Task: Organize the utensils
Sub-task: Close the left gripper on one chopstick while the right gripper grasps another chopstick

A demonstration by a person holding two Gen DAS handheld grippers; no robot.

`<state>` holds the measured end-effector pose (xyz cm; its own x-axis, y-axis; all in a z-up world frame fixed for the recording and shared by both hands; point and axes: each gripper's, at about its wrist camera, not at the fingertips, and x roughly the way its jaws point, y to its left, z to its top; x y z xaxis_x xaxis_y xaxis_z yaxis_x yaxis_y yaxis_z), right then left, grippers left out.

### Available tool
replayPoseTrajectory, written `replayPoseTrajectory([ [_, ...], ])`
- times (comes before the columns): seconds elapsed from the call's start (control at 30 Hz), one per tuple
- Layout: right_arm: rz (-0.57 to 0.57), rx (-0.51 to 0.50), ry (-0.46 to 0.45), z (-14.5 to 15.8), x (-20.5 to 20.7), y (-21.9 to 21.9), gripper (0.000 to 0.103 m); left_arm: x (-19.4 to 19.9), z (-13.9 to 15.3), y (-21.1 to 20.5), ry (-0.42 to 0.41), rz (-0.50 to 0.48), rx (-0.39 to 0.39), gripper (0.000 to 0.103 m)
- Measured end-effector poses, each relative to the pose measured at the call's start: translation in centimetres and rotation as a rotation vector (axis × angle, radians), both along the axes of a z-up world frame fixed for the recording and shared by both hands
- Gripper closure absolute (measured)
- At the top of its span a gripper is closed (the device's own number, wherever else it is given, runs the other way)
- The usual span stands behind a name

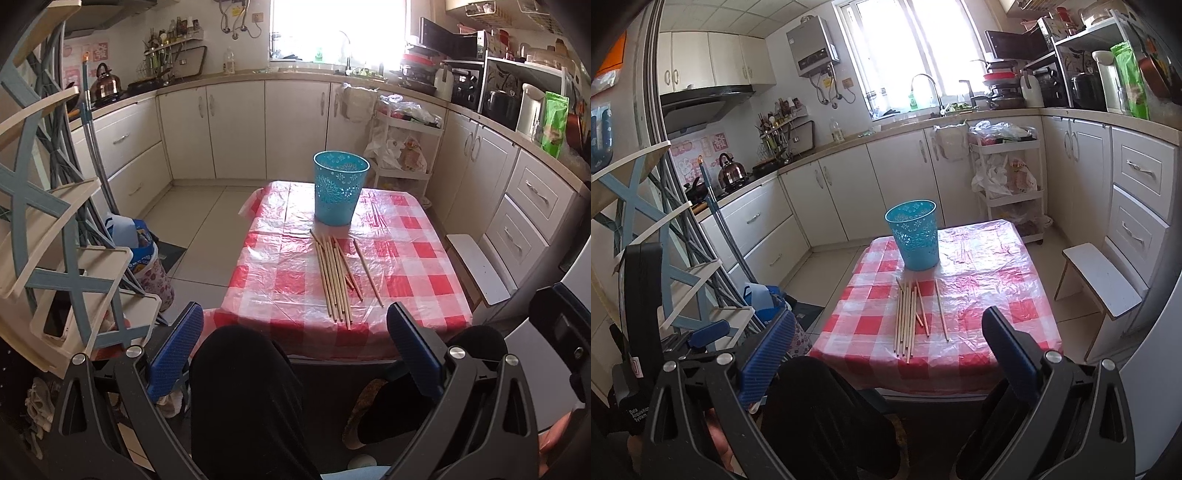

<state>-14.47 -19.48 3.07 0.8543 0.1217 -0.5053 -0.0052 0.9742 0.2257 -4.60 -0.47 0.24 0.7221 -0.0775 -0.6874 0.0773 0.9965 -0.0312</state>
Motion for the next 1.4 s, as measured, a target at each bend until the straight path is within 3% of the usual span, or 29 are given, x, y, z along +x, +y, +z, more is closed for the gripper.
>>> replayPoseTrajectory([
  [0.37, -0.010, -0.045, 0.078, -3.1, 6.0, -0.6, 0.006, 6.7, -3.2, 0.3, 0.079, 0.048, -0.049, 0.008],
  [0.7, -0.005, -0.050, 0.153, -8.1, 14.2, -2.3, 0.007, 14.7, -8.0, -0.8, 0.181, -0.003, -0.065, 0.008],
  [0.9, 0.026, -0.075, 0.255, -12.9, 21.1, -2.7, 0.026, 19.3, -11.5, -1.2, 0.243, -0.004, -0.106, 0.008],
  [1.17, 0.075, -0.083, 0.380, -19.3, 28.4, -2.6, 0.060, 24.7, -15.8, -3.2, 0.265, 0.014, -0.069, 0.013],
  [1.4, 0.093, -0.089, 0.437, -22.2, 31.5, -2.9, 0.072, 27.9, -18.3, -5.1, 0.285, -0.017, -0.058, 0.025],
])
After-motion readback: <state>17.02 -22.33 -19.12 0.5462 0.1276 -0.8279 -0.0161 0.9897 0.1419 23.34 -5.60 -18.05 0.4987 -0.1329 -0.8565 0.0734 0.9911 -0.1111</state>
